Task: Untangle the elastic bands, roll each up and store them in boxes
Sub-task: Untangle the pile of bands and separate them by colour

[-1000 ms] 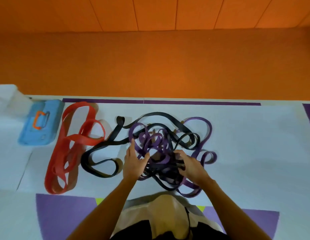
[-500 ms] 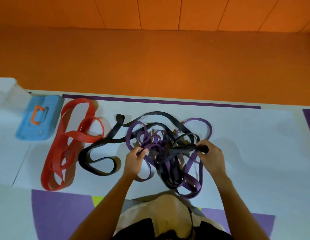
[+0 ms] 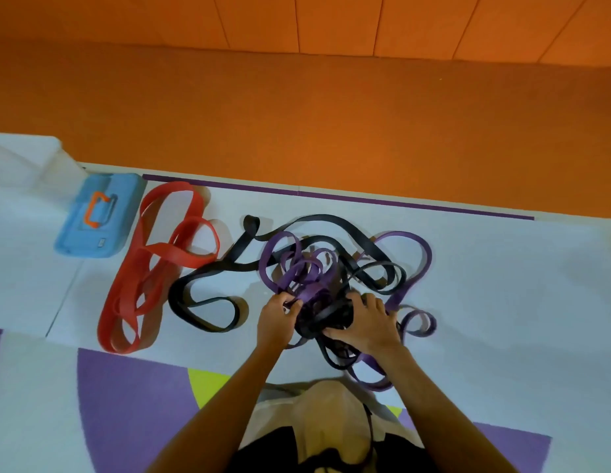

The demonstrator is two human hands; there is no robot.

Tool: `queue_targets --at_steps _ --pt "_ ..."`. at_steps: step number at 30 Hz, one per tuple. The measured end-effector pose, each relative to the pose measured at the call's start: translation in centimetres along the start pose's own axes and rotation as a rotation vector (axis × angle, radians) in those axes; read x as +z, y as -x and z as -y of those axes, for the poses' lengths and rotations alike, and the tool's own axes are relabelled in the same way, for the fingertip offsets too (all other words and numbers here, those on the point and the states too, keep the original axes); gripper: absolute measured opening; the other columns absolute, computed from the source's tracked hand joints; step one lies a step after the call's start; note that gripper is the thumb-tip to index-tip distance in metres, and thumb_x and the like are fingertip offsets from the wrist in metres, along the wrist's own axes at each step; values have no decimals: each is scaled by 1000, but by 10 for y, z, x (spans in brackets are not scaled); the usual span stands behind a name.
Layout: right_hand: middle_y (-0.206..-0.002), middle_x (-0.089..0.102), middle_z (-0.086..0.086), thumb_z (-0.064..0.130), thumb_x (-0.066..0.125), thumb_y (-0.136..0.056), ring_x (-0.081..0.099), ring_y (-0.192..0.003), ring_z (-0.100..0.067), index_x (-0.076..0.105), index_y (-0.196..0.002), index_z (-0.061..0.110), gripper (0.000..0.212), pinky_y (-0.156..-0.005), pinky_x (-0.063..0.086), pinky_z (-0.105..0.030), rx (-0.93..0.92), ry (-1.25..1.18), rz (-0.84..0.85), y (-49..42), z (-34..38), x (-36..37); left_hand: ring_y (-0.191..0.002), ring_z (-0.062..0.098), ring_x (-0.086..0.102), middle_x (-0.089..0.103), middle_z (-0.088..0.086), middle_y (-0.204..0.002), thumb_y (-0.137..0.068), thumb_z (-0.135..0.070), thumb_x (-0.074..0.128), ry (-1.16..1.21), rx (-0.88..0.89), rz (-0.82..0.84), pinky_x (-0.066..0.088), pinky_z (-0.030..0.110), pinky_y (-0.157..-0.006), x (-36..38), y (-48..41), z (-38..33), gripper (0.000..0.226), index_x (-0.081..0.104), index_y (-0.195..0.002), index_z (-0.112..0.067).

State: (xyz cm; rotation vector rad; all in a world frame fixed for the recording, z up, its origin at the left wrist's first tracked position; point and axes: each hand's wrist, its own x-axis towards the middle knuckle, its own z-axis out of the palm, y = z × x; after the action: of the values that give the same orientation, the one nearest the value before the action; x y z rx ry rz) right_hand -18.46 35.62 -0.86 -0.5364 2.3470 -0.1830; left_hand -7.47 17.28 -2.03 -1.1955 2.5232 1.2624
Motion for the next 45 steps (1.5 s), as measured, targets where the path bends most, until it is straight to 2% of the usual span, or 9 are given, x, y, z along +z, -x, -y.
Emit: queue_targets --at_steps 7,15,22,24,29,34,37,40,45 --pt "-103 67 -1 4 64 -81 65 -104 -28 52 -118 22 42 -95 50 -47 -133 56 -269 -5 -10 7 -96 19 65 67 1 -101 -105 -25 64 104 -38 11 48 27 -85 -2 7 -2 6 62 -101 -20" --pt "-66 53 1 -10 54 -71 48 -59 -23 35 -78 28 42 -49 34 -37 -22 -540 -352 8 -35 -24 -101 32 69 73 19 -105 -104 -17 66 95 -15 -128 56 45 -95 -4 1 -2 19 70 -106 1" --pt "-93 64 -13 -22 49 -81 70 -74 -26 48 -90 30 53 -51 58 -40 106 -1029 -569 31 -65 -56 -113 29 67 64 9 -127 -104 -22 65 -24 -32 -182 57 47 -97 3 10 -15 17 67 -118 -14" --pt "-97 65 -14 -20 48 -87 70 -67 -15 48 -92 34 54 -48 54 -26 132 -1128 -594 33 -68 -59 -107 26 67 62 6 -130 -99 -11 68 -14 53 -222 60 46 -92 6 11 -21 23 64 -120 -18" --pt "-98 72 -21 -8 48 -97 72 -72 -34 51 -110 23 34 -57 57 -36 275 -1357 -459 27 -74 -48 -104 15 68 68 -8 -113 -95 -3 64 50 210 68 49 8 -79 17 4 -43 32 62 -120 -23" --pt "-88 74 -22 -16 45 -95 74 -79 -39 65 -113 9 38 -56 60 -33 175 -1714 -265 28 -77 -40 -132 24 61 55 2 -154 -103 -26 64 -107 160 540 48 29 -100 40 7 -51 62 37 -159 -22" --pt "-114 75 -21 -4 51 -93 72 -106 -40 73 -115 10 35 -92 61 -49 176 -1655 -202 22 -75 -33 -125 23 63 59 4 -148 -104 -22 61 -184 180 508 52 34 -104 45 11 -48 56 43 -156 -20" --pt "-123 72 -8 32 67 -97 68 -113 -26 75 -112 29 17 -103 55 -46 240 -1370 -220 16 -67 -27 -122 20 65 66 3 -134 -103 -19 61 -214 221 349 52 27 -96 46 14 -47 37 58 -140 -17" --pt "-143 40 -3 55 87 -78 53 -125 -29 43 -148 40 84 -93 51 -35 133 -793 -234 2 -52 -18 -126 17 57 64 -3 -131 -101 -23 65 -391 331 80 51 27 -99 33 15 -41 30 64 -131 -24"
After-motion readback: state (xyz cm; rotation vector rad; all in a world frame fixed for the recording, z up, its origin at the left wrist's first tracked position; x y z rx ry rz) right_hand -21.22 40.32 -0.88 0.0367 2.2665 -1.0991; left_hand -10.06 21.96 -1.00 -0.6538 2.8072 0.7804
